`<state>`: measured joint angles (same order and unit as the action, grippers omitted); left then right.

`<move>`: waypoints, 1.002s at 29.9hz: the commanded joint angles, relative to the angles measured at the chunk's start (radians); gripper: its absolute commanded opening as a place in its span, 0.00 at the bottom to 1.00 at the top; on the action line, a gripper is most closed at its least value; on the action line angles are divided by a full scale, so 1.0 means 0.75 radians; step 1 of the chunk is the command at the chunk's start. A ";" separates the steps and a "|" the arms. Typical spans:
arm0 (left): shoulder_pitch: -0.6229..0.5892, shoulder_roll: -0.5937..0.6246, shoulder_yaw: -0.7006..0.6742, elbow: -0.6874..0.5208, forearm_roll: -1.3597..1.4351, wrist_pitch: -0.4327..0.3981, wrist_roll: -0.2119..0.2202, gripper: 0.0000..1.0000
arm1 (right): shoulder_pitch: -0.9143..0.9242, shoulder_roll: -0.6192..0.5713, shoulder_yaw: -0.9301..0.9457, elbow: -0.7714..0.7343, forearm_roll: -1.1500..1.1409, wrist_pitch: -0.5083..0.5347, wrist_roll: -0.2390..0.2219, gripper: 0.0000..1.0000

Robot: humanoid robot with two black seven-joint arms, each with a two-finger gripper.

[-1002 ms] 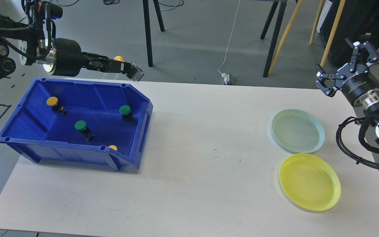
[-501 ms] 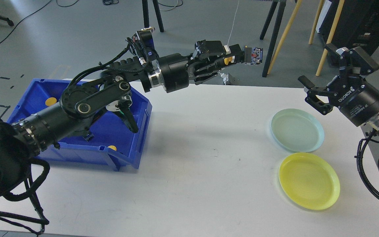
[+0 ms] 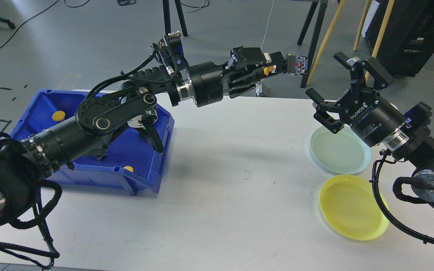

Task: Pass button and place on color plate
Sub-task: 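Extend the left gripper toward the right gripper, bringing the right gripper over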

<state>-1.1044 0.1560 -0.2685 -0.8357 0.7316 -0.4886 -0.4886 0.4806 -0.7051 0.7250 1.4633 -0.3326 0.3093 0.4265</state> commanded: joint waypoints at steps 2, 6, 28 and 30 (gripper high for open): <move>-0.002 -0.003 -0.002 0.008 0.000 0.000 0.000 0.07 | 0.095 0.011 -0.077 -0.014 0.002 -0.009 0.002 0.99; -0.002 -0.003 -0.002 0.010 0.000 0.000 0.000 0.07 | 0.118 0.038 -0.083 -0.024 -0.002 -0.009 0.002 0.98; -0.006 -0.005 -0.002 0.020 -0.004 0.000 0.000 0.08 | 0.169 0.087 -0.136 -0.057 -0.006 -0.040 0.002 0.73; -0.004 -0.005 -0.002 0.022 -0.004 0.000 0.000 0.08 | 0.194 0.089 -0.157 -0.057 -0.006 -0.040 0.002 0.71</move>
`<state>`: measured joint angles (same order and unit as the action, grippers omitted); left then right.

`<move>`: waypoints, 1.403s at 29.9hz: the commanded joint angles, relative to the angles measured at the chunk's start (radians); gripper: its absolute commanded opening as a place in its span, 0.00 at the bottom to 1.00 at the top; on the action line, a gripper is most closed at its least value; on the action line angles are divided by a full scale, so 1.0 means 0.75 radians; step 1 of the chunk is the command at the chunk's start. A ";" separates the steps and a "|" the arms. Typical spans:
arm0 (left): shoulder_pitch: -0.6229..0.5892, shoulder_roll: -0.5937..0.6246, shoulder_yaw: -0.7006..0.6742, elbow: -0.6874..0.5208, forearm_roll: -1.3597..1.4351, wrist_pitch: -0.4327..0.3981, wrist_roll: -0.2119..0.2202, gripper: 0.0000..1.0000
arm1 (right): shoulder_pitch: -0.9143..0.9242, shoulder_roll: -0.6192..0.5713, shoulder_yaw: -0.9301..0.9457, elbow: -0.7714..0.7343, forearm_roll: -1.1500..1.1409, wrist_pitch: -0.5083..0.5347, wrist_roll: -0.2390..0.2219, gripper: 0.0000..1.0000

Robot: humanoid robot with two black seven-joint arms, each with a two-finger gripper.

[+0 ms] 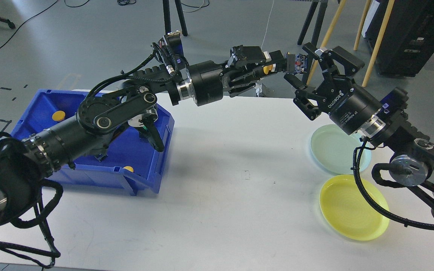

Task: Pass button and place on color plate
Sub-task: 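Extend the left gripper toward the right gripper, bringing the right gripper over, then grasp the yellow button with the right gripper and release the left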

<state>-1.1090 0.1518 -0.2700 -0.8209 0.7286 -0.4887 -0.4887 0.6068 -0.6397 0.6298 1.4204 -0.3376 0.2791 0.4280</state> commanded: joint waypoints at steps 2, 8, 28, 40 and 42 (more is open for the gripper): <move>0.002 0.000 0.000 0.002 0.000 0.000 0.000 0.08 | 0.040 0.002 -0.048 -0.004 0.000 0.000 0.000 0.68; 0.002 0.000 0.000 0.000 0.000 0.000 0.000 0.08 | 0.044 0.006 -0.050 -0.010 0.000 0.002 0.000 0.56; 0.006 0.002 -0.002 -0.002 0.000 0.000 0.000 0.18 | 0.050 0.000 -0.048 -0.010 -0.014 -0.012 0.000 0.03; 0.016 0.002 -0.012 -0.002 -0.004 0.000 0.000 0.72 | 0.091 -0.022 -0.050 -0.006 -0.041 -0.059 0.002 0.00; 0.018 0.004 -0.016 -0.002 -0.004 0.000 0.000 0.75 | 0.091 -0.028 -0.050 -0.006 -0.041 -0.061 0.002 0.00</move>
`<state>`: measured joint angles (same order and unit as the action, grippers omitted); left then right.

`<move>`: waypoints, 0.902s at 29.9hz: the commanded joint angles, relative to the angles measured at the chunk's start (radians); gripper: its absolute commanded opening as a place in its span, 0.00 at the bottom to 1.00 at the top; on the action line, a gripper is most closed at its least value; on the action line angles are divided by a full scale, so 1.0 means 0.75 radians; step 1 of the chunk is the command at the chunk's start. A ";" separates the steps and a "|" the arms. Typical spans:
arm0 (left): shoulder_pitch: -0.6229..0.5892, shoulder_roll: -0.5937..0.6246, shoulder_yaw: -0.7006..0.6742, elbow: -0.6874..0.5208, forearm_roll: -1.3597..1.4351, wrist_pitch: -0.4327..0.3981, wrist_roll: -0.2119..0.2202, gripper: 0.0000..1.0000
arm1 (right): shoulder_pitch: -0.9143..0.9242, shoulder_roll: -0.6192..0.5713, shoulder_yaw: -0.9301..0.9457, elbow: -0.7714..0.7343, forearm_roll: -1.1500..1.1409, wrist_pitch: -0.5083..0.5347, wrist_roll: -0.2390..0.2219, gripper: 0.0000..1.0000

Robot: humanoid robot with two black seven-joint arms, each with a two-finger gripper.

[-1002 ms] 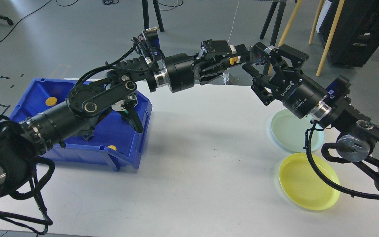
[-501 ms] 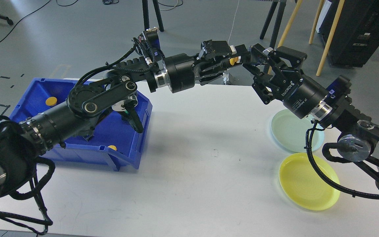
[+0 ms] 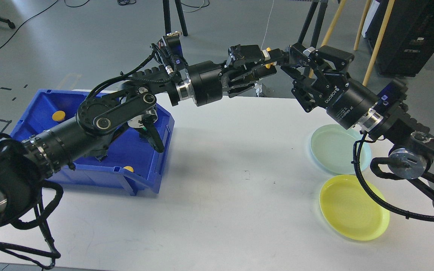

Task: Pass button and place on color plate
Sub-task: 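Grasp the yellow button with the right gripper and release the left, then carry the button with the right gripper down onto the yellow plate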

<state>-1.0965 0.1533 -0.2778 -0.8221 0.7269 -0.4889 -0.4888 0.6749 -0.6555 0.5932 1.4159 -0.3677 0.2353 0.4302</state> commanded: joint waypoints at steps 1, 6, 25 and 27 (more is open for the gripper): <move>0.004 0.002 -0.008 0.000 -0.008 0.000 0.000 0.77 | -0.002 -0.014 -0.001 0.002 -0.001 -0.005 -0.001 0.00; 0.010 0.008 -0.006 0.004 -0.116 0.000 0.000 0.82 | -0.043 -0.093 0.033 0.006 0.028 -0.036 -0.001 0.00; 0.024 0.008 -0.006 0.020 -0.151 0.000 0.000 0.85 | -0.881 -0.108 0.217 0.208 0.891 -0.561 -0.301 0.00; 0.024 0.008 -0.006 0.020 -0.151 0.000 0.000 0.85 | -0.912 -0.087 0.221 0.213 0.891 -0.618 -0.350 0.00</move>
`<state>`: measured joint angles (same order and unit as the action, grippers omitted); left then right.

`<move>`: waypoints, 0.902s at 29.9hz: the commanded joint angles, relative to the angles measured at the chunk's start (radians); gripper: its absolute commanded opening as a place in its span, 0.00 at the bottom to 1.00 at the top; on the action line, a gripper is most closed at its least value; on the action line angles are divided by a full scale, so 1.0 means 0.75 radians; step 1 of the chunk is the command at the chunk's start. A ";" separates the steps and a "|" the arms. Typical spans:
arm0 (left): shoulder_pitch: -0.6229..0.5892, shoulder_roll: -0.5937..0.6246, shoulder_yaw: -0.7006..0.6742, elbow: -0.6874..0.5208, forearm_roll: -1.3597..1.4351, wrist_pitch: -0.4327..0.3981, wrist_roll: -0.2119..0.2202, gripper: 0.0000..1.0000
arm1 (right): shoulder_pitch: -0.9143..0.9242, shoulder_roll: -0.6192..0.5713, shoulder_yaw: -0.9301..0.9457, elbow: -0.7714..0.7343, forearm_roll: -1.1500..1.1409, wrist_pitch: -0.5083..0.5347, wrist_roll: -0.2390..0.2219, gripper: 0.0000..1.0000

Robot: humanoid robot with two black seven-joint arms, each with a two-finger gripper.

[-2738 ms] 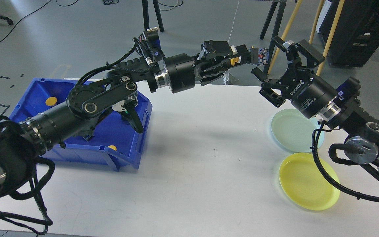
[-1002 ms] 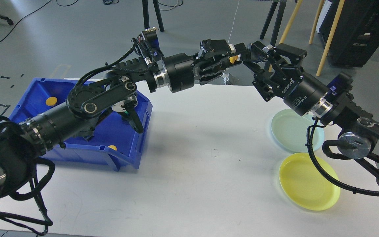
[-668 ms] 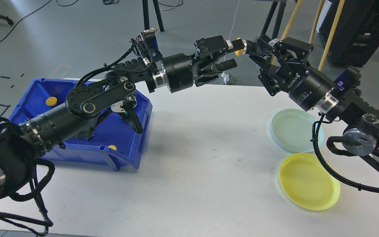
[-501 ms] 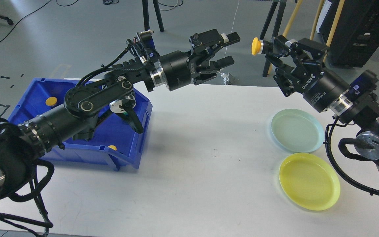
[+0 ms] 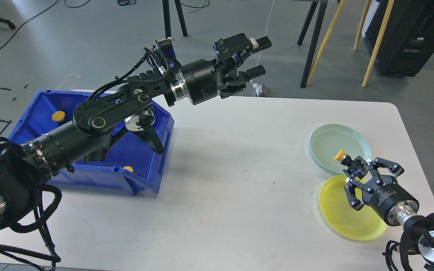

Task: Pass button and place on color plate

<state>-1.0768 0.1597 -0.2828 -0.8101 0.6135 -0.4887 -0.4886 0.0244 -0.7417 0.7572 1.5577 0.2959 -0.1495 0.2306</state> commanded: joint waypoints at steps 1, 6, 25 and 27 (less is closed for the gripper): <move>-0.002 0.000 0.001 0.004 0.000 0.000 0.000 0.85 | -0.059 0.048 0.007 0.024 0.010 -0.120 -0.091 0.00; -0.006 0.006 0.005 0.004 0.004 0.000 0.000 0.86 | -0.078 0.075 0.015 0.024 0.096 -0.130 -0.091 0.14; -0.399 0.713 0.473 -0.067 0.529 0.000 0.000 0.88 | -0.188 0.075 0.356 0.093 0.145 0.091 -0.041 1.00; -0.393 0.779 0.475 -0.104 0.756 0.000 0.000 0.88 | -0.115 0.077 0.412 0.061 0.133 0.109 -0.042 1.00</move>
<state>-1.3712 0.6714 0.0623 -0.8602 0.9661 -0.4887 -0.4891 -0.1224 -0.6856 1.0020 1.6264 0.4074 -0.1113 0.2006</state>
